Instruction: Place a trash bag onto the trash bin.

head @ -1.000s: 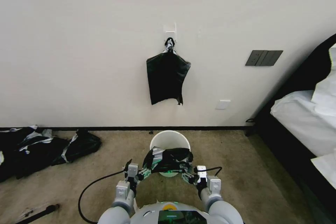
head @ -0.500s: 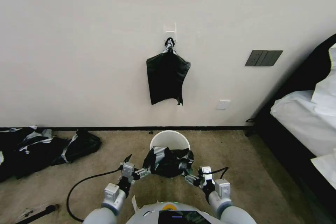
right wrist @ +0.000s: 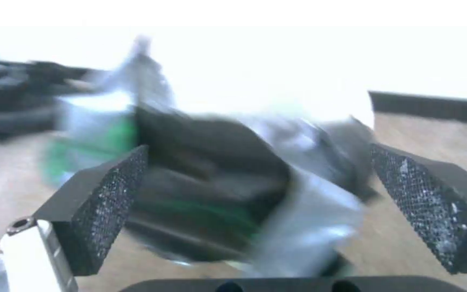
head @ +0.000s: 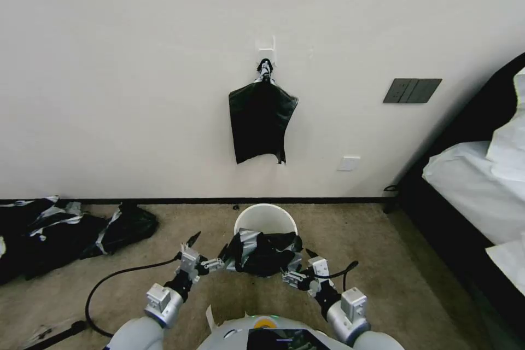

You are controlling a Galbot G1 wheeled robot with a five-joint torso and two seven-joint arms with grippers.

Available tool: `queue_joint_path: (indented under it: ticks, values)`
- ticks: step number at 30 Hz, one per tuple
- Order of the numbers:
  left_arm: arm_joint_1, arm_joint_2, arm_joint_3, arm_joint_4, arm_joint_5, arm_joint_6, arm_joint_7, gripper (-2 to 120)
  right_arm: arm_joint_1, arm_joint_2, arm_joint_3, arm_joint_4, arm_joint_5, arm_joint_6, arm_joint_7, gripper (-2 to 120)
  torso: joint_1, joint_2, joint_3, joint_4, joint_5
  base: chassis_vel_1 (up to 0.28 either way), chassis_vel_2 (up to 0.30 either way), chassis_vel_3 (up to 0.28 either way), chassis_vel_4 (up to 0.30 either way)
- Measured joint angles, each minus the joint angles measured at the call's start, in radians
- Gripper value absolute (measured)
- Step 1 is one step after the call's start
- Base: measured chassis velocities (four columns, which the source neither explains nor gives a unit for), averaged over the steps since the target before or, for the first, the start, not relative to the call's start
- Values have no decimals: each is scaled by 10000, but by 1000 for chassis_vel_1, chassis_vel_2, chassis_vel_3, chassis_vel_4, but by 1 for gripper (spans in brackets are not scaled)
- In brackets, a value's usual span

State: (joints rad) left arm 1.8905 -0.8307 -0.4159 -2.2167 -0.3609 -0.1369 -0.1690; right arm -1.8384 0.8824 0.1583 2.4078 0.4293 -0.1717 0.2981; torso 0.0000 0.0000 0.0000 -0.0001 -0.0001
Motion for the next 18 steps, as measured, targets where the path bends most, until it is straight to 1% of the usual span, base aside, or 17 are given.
queue_joint_path:
  ticks: [1, 2, 4, 5, 6, 7, 8, 10, 11, 12, 13, 14, 15, 16, 18]
  values:
    - [110, -113, -94, -27, 120, -100, -27, 100, -77, -64, 4, 135, -100, 151, -231, 100, 0, 0, 0, 0, 0, 0, 0, 0, 0]
    - [110, -113, -94, -27, 120, -100, -27, 100, -77, -64, 4, 135, -100, 151, -231, 100, 0, 0, 0, 0, 0, 0, 0, 0, 0]
    - [315, -493, -295, -129, 320, -364, -197, 100, -89, -204, 66, 501, -343, 556, -700, 100, 0, 0, 0, 2, 1, 0, 0, 0, 0]
    - [327, -658, -351, -177, 344, -417, -285, 100, 31, -233, 143, 615, -360, 645, -804, 100, 0, 0, 0, 1, 2, 0, 0, 0, 0]
    - [327, -658, -351, -177, 344, -417, -285, 100, 31, -233, 143, 615, -360, 645, -804, 100, 0, 0, 0, 1, 2, 0, 0, 0, 0]
    - [308, -869, -400, -236, 373, -445, -407, 100, 282, -249, 295, 763, -278, 684, -880, 100, 0, 0, 0, -1, 3, 0, 0, 0, 0]
    - [258, -1118, -427, -286, 446, -455, -545, 100, 608, -275, 491, 884, 10, 662, -917, 100, 0, 1, 0, -1, 2, 0, 0, 0, 0]
    - [166, -1663, -445, -360, 695, -464, -766, 100, 1355, -387, 849, 951, 900, 291, -923, 100, 0, 0, 0, 1, 2, 0, 0, 0, 0]
    - [166, -1663, -445, -360, 695, -464, -766, 100, 1355, -387, 849, 951, 900, 291, -923, 100, 0, 0, 0, 1, 2, 0, 0, 0, 0]
    - [156, -1802, -445, -380, 778, -464, -813, 100, 1533, -425, 917, 956, 1111, 170, -923, 100, 0, 0, 0, 1, 3, 0, 0, 0, 0]
    - [143, -2034, -446, -409, 917, -464, -876, 100, 1891, -511, 1056, 960, 1603, -118, -923, 100, 0, 1, 0, 0, 5, 0, 0, 0, 0]
    - [136, -2383, -433, -458, 1152, -459, -940, 100, 2646, -756, 1227, 964, 2528, -739, -922, 100, 0, 1, 0, 3, 4, 0, 0, 0, 0]
    - [136, -2383, -433, -458, 1152, -459, -940, 100, 2646, -756, 1227, 964, 2528, -739, -922, 100, 0, 1, 0, 3, 4, 0, 0, 0, 0]
    - [99, -2736, -398, -488, 1425, -425, -972, 100, 3753, -1091, 1233, 783, 3522, -1541, -973, 100, 0, 0, -1, -1, 3, 0, 0, 0, 0]
    - [72, -3061, -408, -492, 1722, -414, -976, 100, 5192, -1469, 1028, 203, 4600, -2692, -995, 100, 0, 0, 0, 3, 4, 0, 0, 0, 0]
